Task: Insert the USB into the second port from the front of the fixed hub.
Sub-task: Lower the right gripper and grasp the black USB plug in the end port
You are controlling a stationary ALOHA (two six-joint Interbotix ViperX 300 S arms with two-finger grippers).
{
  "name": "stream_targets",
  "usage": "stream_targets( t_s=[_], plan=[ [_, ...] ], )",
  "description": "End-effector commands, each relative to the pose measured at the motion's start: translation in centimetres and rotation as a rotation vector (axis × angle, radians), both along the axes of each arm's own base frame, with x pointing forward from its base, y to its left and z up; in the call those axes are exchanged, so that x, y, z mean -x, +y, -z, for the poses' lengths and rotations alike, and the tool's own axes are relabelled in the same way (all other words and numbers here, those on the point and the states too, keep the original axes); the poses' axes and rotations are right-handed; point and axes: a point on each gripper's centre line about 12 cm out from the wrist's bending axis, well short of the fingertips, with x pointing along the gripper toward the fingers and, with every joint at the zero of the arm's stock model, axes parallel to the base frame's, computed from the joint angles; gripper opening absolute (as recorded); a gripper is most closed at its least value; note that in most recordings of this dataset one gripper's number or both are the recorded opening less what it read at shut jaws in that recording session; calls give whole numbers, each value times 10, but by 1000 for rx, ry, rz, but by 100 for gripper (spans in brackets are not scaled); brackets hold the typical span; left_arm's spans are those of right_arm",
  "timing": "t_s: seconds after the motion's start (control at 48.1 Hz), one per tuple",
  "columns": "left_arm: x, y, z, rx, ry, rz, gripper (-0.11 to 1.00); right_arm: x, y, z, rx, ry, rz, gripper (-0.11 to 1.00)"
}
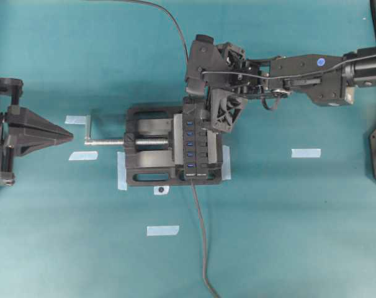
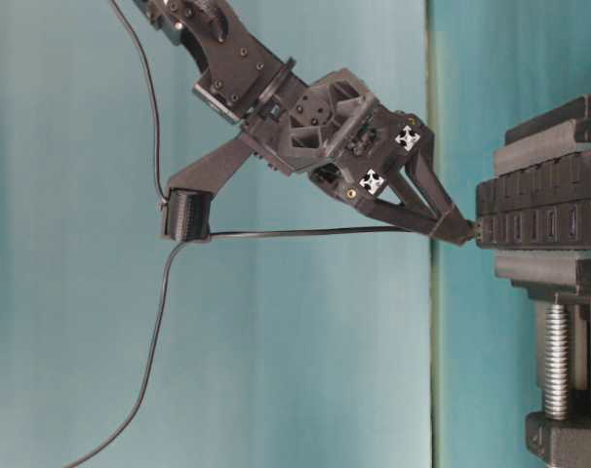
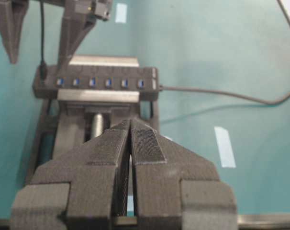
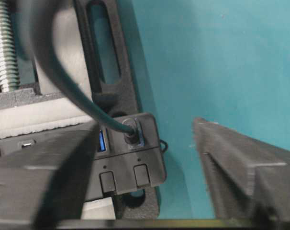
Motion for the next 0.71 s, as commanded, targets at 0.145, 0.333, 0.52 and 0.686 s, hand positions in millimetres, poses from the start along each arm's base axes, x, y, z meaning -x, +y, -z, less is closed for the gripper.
stream_targets(
  t_s=[0.145,0.333,0.52,0.686],
  plan=[
    [-4,0,-13,2,-37,-2,0,-8,6,-15,8,-42,-16,47],
    [-4,0,-12,2,-32,-2,0,-9,9,-15,9,-44,-25,18],
    [-5,0,-14,2,-38,-2,0,-8,10,-18,11,-51,-28,10],
    [-5,1,-14,2,-38,-3,0,-6,10,-27,13,-62,-25,10]
  ],
)
